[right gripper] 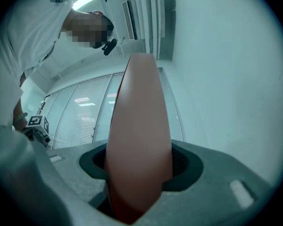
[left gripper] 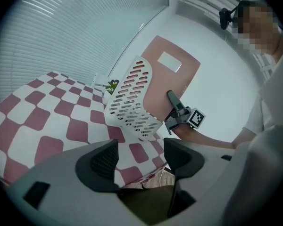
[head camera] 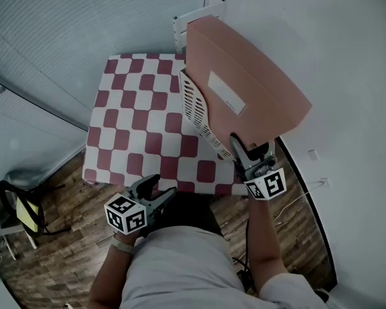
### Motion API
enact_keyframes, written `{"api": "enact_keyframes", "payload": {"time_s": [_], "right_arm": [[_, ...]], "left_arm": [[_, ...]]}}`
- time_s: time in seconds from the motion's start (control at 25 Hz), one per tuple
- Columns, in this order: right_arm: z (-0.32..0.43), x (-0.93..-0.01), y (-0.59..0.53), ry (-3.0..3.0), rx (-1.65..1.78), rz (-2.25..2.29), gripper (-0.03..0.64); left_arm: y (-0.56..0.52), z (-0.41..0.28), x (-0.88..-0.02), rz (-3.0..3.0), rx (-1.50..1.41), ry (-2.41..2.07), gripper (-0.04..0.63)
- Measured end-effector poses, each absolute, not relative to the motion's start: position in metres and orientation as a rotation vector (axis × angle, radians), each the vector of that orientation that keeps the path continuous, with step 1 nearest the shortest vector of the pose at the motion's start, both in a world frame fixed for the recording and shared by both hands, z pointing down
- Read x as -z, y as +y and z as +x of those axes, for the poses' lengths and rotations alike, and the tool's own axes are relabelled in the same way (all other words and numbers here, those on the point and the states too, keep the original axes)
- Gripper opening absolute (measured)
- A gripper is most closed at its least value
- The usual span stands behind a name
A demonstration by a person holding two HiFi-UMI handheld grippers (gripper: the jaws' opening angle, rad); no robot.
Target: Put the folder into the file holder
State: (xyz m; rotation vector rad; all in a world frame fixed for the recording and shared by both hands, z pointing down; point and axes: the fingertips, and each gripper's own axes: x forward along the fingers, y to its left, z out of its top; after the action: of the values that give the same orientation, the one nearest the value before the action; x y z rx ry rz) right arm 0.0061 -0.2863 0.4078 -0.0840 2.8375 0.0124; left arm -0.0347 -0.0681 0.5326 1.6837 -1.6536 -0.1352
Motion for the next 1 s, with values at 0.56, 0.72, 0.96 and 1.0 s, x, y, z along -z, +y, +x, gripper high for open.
{"api": "enact_keyframes", "payload": {"time_s": [0.56, 0.72, 0.96, 1.0], "right_arm": [[0.002, -0.430, -0.292, 2.884, 0.019, -0.074, 0.269], [0.000, -0.438, -0.294, 2.932, 0.063, -0.070, 0.282], [-0.002, -0.448, -0.292, 3.022, 0.019, -0.084, 0.288], [-0.003, -0.448, -0.292, 3.031, 0.013, -0.084, 0.288]], "left_arm": [[-0.066, -0.037, -0.538, 1.667, 0.157, -1.681, 0.291], [-0.066, -0.037, -0.540, 1.662, 0.162, -1.683, 0.291], [-0.064, -0.034, -0.541, 1.659, 0.178, -1.674, 0.291], [-0.065, -0.033, -0.541, 1.661, 0.180, -1.671, 0.291]]}}
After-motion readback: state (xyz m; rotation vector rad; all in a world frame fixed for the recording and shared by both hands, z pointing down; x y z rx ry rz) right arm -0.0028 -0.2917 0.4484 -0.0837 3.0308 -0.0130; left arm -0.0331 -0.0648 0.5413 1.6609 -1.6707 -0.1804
